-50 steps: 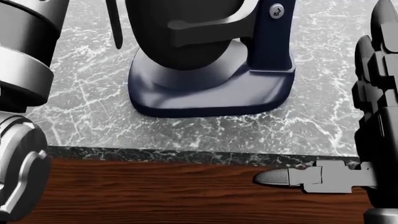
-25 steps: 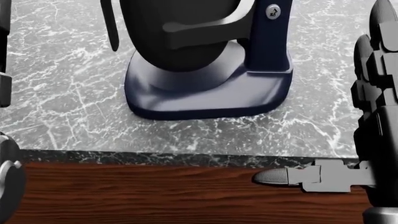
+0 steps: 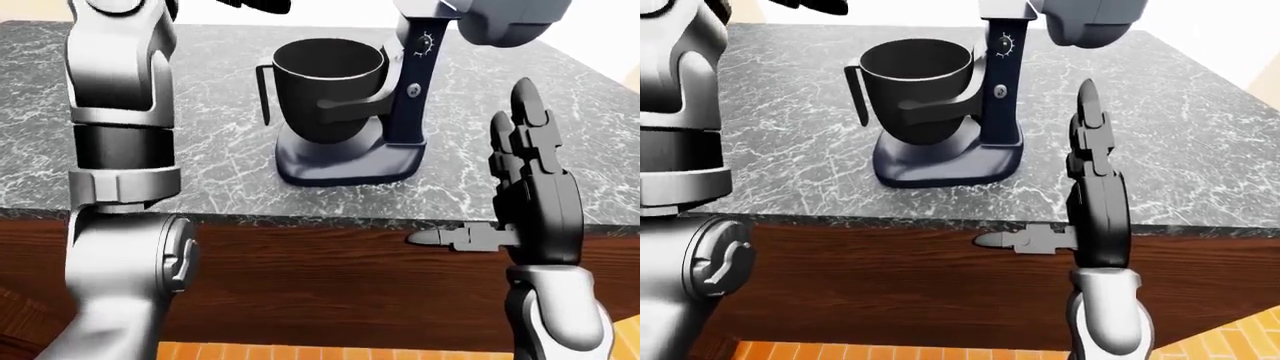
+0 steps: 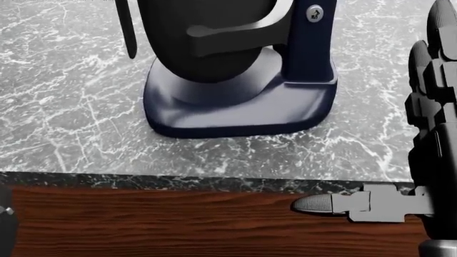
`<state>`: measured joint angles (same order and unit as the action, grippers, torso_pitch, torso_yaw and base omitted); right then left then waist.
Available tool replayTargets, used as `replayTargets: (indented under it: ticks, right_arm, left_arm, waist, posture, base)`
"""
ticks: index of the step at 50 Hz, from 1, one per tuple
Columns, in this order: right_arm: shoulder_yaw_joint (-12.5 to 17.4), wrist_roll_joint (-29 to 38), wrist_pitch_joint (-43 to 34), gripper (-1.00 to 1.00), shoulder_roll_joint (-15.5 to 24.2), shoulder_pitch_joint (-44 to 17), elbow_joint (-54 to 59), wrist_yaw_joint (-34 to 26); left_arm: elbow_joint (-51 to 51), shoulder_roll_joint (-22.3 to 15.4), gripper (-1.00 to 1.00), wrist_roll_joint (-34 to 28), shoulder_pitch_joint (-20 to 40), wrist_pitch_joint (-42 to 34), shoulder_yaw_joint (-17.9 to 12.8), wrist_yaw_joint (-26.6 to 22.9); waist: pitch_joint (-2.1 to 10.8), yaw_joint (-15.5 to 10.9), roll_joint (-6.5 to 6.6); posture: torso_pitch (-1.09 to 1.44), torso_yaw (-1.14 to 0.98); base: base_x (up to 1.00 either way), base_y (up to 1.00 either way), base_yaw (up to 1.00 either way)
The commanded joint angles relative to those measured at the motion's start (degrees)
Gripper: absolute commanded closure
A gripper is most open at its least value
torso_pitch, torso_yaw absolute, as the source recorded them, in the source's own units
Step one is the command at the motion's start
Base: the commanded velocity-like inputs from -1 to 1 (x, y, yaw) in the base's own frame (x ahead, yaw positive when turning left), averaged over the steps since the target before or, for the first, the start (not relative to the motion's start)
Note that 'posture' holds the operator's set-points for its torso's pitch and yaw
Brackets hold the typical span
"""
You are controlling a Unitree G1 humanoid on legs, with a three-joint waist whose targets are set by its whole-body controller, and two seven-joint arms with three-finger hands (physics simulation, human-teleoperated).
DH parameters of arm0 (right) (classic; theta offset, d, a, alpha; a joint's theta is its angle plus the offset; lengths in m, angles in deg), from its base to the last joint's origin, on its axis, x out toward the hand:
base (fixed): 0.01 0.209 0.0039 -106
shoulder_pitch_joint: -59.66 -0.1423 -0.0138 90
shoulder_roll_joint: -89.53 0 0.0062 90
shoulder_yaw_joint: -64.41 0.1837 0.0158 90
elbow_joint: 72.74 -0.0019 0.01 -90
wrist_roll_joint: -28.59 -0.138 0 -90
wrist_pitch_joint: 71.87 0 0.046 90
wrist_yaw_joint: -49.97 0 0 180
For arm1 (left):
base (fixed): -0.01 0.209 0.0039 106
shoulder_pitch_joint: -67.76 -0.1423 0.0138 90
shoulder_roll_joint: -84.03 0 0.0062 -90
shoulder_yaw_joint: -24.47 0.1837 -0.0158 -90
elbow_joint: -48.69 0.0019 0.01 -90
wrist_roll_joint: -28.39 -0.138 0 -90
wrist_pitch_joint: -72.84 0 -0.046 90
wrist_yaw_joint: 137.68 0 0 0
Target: Place the cake in the stand mixer bowl.
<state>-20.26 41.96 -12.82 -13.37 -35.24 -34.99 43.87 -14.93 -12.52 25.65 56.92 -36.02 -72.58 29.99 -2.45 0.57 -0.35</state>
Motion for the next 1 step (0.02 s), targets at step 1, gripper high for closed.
replayTargets:
  ticks: [1]
  right_arm:
    - [0.1,0.1,1.41,-1.0,0.23,-0.92,-1.85,0.28]
  left_arm:
    - [-2.5,-0.71,-1.0,0.26,1.39,0.78,-0.64,0.47]
  waist:
    - [1.36,0.01,0.06]
  posture:
    - [0.0,0.0]
  base:
    - [0.0,0.0,0.0]
